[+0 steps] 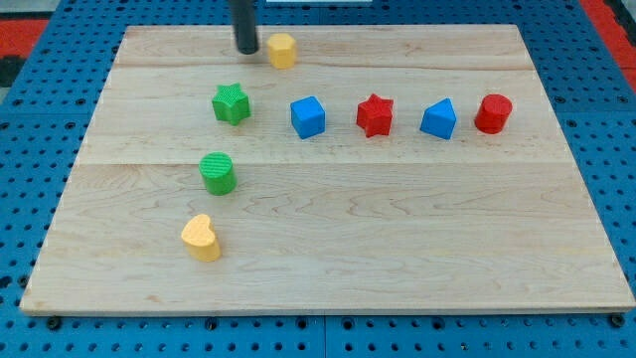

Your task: Move the yellow hexagon towards the top center of the board

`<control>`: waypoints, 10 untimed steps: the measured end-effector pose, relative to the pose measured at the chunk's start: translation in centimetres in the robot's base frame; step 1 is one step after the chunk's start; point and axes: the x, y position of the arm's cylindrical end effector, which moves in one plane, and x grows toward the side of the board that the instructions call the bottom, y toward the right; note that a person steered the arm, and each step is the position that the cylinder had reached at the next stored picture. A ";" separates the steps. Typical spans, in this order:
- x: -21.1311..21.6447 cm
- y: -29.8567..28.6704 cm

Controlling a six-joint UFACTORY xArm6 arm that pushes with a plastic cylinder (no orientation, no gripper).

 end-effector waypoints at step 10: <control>4.4 4.7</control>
